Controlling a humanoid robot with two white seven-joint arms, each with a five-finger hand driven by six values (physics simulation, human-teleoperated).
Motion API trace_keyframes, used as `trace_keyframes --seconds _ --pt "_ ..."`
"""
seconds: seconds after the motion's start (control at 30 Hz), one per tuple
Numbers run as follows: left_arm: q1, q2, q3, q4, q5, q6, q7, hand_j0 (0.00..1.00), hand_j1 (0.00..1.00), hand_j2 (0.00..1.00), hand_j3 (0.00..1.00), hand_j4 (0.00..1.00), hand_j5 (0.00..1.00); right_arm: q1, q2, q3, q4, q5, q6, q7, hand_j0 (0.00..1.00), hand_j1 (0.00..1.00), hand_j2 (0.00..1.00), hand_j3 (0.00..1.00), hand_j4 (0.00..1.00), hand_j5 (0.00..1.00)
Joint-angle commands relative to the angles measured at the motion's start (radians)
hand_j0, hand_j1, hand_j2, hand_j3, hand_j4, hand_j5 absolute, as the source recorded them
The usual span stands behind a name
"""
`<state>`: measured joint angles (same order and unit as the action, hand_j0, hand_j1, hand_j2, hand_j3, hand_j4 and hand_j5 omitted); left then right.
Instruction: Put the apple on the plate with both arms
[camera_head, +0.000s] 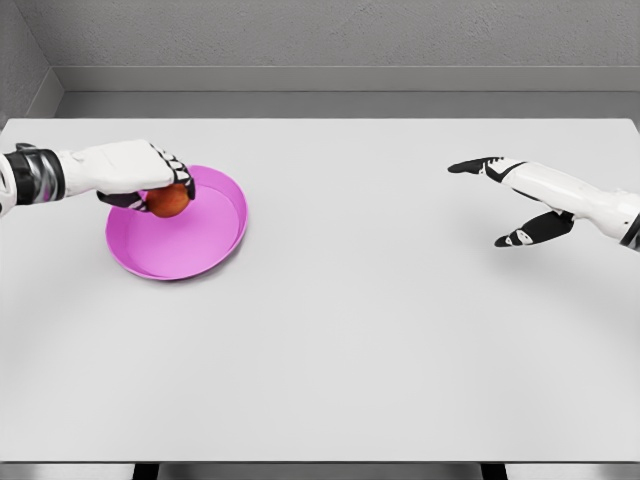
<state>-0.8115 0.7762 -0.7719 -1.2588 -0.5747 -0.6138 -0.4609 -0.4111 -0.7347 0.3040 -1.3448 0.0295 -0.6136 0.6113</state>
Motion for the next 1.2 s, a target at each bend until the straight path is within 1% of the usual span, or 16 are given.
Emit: trace_keyframes --seconds 0.0,0.1,0.23,0.33,0.37,0.4,0.43,0.47,0.53,0.57,0.63,0.7,0.77,0.83,0.93,1.17 --pt "0.000 -0.009 -0.001 0.027 0.009 0.003 0.001 0.71 0.71 0.71 0.71 0.71 0.71 0.000 -0.002 0.000 -0.001 -0.008 0.003 0.000 1.00 1.00 1.00 1.00 1.00 1.00" --pt "0.000 -0.015 0.000 0.027 0.022 0.003 0.001 0.86 0.86 0.86 0.86 0.86 0.86 0.000 -0.002 0.000 -0.001 -0.008 0.003 0.000 1.00 1.00 1.00 1.00 1.00 1.00" --pt "0.000 -0.017 0.000 0.027 0.032 0.003 0.001 1.00 1.00 1.00 1.00 1.00 1.00 0.002 0.000 0.000 -0.001 -0.008 0.003 0.000 1.00 1.00 1.00 1.00 1.00 1.00" --pt "0.002 -0.017 -0.001 0.027 0.053 0.003 0.002 1.00 1.00 1.00 1.00 1.00 1.00 0.002 -0.002 0.000 -0.001 -0.008 0.003 0.000 1.00 1.00 1.00 1.00 1.00 1.00" --pt "0.002 -0.015 -0.006 0.024 0.084 0.003 0.004 1.00 1.00 1.00 1.00 1.00 1.00 0.002 -0.002 0.000 -0.001 -0.008 0.003 0.000 1.00 1.00 1.00 1.00 1.00 1.00" --pt "0.000 -0.015 -0.027 0.013 0.179 0.003 0.004 1.00 1.00 1.00 1.00 1.00 1.00 0.002 0.000 0.000 -0.001 -0.008 0.003 0.000 1.00 1.00 1.00 1.00 1.00 1.00" --pt "-0.002 -0.015 -0.058 0.009 0.232 0.003 0.004 1.00 1.00 1.00 1.00 1.00 1.00 0.002 -0.002 0.000 -0.001 -0.008 0.003 0.000 1.00 1.00 1.00 1.00 1.00 1.00" --pt "-0.003 -0.037 -0.067 -0.027 0.301 0.003 0.005 1.00 1.00 1.00 1.00 1.00 1.00 0.000 0.000 0.000 -0.001 -0.008 0.003 0.000 1.00 1.00 1.00 1.00 1.00 1.00" --pt "-0.003 -0.049 -0.073 -0.134 0.320 0.003 0.005 1.00 1.00 1.00 1.00 1.00 1.00 0.002 -0.002 0.000 -0.001 -0.008 0.003 0.000 1.00 1.00 1.00 1.00 1.00 1.00" --pt "-0.005 -0.046 -0.073 -0.159 0.325 0.003 0.005 1.00 1.00 1.00 1.00 1.00 1.00 0.000 -0.002 0.000 -0.001 -0.008 0.003 0.000 1.00 1.00 1.00 1.00 1.00 1.00" --pt "-0.006 -0.041 -0.073 -0.171 0.369 0.003 0.005 1.00 1.00 1.00 1.00 1.00 1.00 -0.002 -0.002 -0.002 -0.001 -0.008 0.003 0.000 1.00 1.00 1.00 1.00 1.00 1.00" --pt "-0.002 -0.026 -0.086 -0.186 0.374 0.003 0.005 1.00 1.00 1.00 1.00 1.00 1.00 -0.002 -0.002 0.000 -0.001 -0.008 0.003 0.000 1.00 1.00 1.00 1.00 1.00 1.00" --pt "0.000 -0.031 -0.144 -0.269 0.386 0.003 0.005 1.00 1.00 1.00 1.00 1.00 1.00 0.000 -0.002 0.000 -0.001 -0.008 0.003 0.000 1.00 1.00 1.00 1.00 1.00 1.00" --pt "0.008 -0.040 -0.176 -0.326 0.384 0.003 0.005 1.00 1.00 1.00 1.00 1.00 1.00 -0.002 -0.002 0.000 -0.001 -0.008 0.003 0.000 1.00 1.00 1.00 1.00 1.00 1.00" --pt "0.009 -0.064 -0.242 -0.333 0.378 0.003 0.001 1.00 1.00 1.00 1.00 1.00 1.00 -0.003 -0.002 0.000 -0.001 -0.008 0.003 0.000 1.00 1.00 1.00 1.00 1.00 1.00" --pt "0.009 -0.066 -0.245 -0.332 0.375 0.003 -0.001 1.00 1.00 1.00 1.00 1.00 1.00 -0.002 -0.003 0.000 -0.001 -0.008 0.003 0.000 1.00 1.00 1.00 1.00 1.00 1.00"
